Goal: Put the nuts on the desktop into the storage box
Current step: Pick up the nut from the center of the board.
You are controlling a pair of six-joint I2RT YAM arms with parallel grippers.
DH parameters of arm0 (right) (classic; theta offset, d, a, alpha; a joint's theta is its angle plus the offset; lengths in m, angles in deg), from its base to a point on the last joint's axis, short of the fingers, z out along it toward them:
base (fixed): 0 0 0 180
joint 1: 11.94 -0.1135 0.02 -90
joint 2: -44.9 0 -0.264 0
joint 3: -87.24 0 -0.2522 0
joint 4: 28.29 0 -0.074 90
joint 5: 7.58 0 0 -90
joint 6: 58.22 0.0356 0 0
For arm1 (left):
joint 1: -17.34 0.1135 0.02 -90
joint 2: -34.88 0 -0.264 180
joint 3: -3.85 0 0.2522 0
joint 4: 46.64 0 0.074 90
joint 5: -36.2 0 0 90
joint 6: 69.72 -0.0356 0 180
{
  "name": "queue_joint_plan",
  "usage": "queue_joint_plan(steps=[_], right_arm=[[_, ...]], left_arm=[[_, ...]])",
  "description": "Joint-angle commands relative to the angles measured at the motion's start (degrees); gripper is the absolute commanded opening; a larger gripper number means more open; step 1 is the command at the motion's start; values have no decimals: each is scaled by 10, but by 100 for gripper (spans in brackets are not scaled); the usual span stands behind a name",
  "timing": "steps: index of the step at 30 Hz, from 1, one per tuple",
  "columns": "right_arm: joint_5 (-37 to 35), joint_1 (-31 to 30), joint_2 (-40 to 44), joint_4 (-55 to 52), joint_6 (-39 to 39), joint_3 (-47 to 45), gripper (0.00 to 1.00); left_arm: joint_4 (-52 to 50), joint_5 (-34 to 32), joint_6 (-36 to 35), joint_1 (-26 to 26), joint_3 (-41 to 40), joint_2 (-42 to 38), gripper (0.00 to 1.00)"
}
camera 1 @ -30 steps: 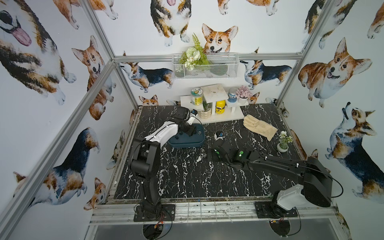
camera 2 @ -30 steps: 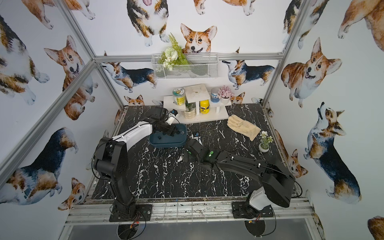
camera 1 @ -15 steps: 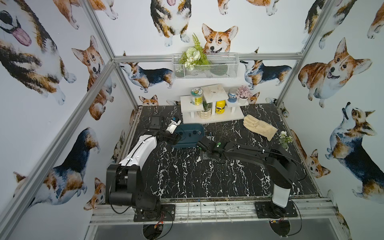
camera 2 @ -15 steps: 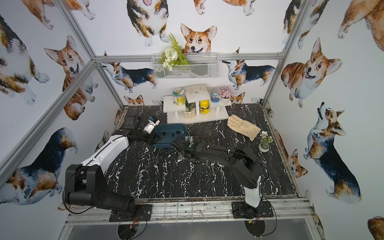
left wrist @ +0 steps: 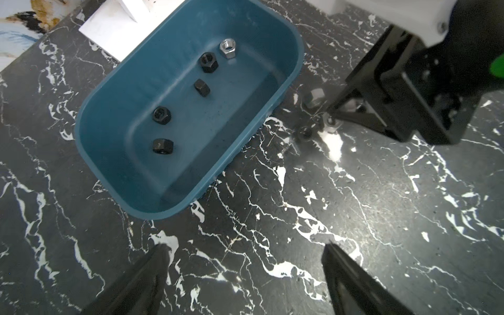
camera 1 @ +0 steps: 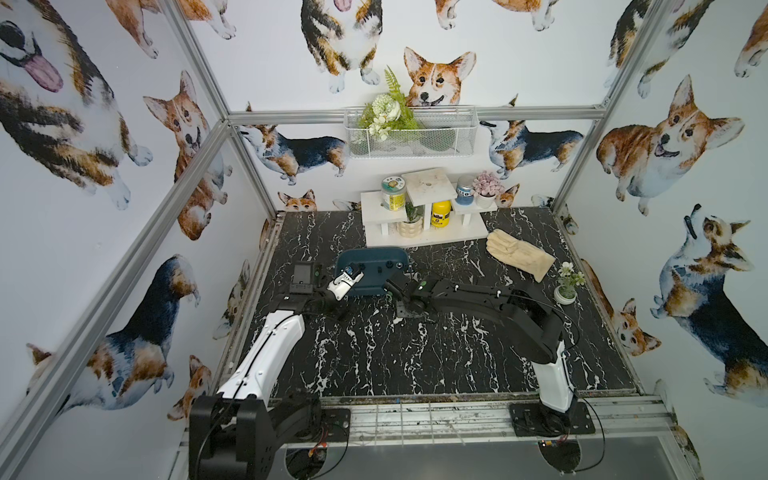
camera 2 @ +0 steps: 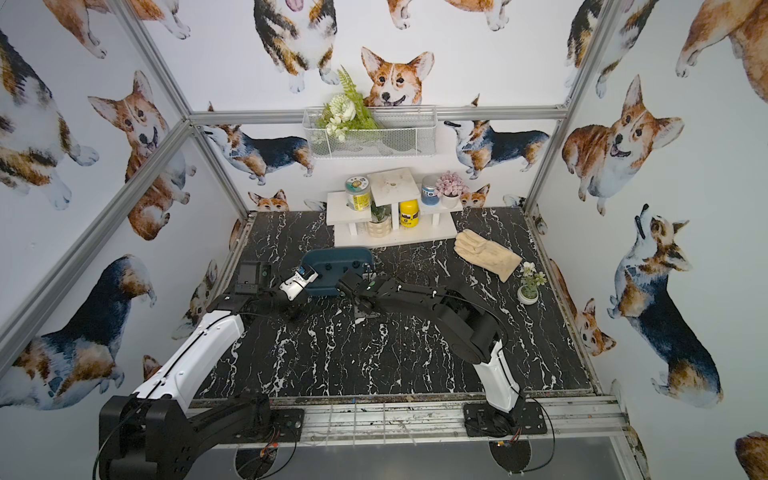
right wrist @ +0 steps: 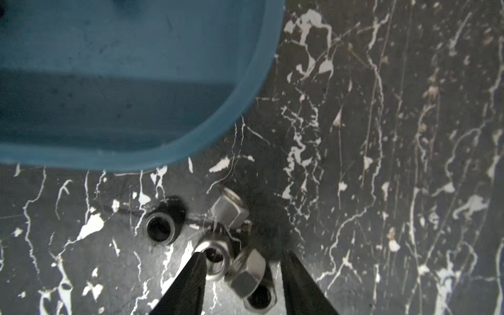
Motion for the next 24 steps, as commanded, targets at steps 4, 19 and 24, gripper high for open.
queue_joint_plan(steps=[4, 19, 24], right_arm=[[73, 23, 5, 79, -110, -28, 50], [87, 31, -13, 121, -185, -28, 45], [76, 31, -11, 139, -195, -41, 41]], left_arm=[[-13, -42, -3, 11, -14, -18, 100], [-39, -24, -18, 20, -40, -34, 100], [-45, -7, -24, 21, -39, -35, 100]])
